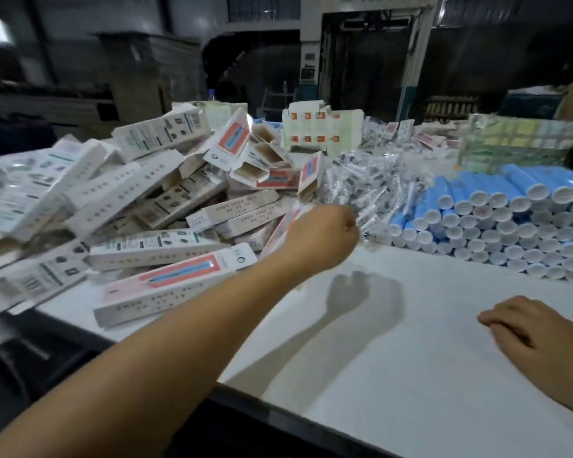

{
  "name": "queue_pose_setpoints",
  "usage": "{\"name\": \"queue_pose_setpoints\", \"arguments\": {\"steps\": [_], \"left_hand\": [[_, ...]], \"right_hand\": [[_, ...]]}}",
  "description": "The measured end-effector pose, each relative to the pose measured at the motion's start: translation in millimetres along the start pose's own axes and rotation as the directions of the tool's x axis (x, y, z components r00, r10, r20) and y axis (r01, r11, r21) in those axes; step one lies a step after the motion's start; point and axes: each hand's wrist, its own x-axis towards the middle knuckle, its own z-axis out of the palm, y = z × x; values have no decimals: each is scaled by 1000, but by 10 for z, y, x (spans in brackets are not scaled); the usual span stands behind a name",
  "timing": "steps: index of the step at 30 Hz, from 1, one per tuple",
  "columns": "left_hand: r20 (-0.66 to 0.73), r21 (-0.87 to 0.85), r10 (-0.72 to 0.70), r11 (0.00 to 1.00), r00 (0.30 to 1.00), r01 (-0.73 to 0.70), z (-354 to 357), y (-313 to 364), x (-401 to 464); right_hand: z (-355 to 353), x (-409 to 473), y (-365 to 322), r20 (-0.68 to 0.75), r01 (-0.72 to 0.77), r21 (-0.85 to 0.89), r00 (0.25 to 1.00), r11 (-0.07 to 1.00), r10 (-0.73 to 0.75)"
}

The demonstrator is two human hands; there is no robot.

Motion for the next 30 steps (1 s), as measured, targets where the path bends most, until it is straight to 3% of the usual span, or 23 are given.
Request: {"name": "queue_pose_setpoints", "arguments": {"steps": [2,6,11,19,21,23,26,28,30], "left_hand": [[-53,180,-98,978,994,106,-132,-329,91],[95,302,-343,904,935,301,-177,-658,214],[172,380,-342,888,924,258,-106,-660,299],[149,188,-341,931,928,312,-334,-498,362],[212,84,-320,947,923,309,-427,-372,374],[364,-158,-282,921,888,357,-447,-144,295],[528,-275,-66,930,847,244,-196,207,128],[577,-264,54,956,815,124,86,435,49],[630,-190,109,982,769,16,348,639,7]], "right_hand": [[5,5,24,7,-12,-4,1000,1000,12],[17,-3,63,27,-28,9,999,1000,28],[-35,-18,-44,-2,-22,47,1000,999,22],[-100,-40,-117,18,-36,53,999,998,35],[-92,-31,-108,13,-39,57,999,998,39],[-102,-27,-103,19,-52,77,999,996,50],[-113,-8,-80,56,-94,118,995,988,88],[-133,13,-71,61,-205,332,979,921,196],[-203,19,-87,110,-303,722,938,622,329]]}}
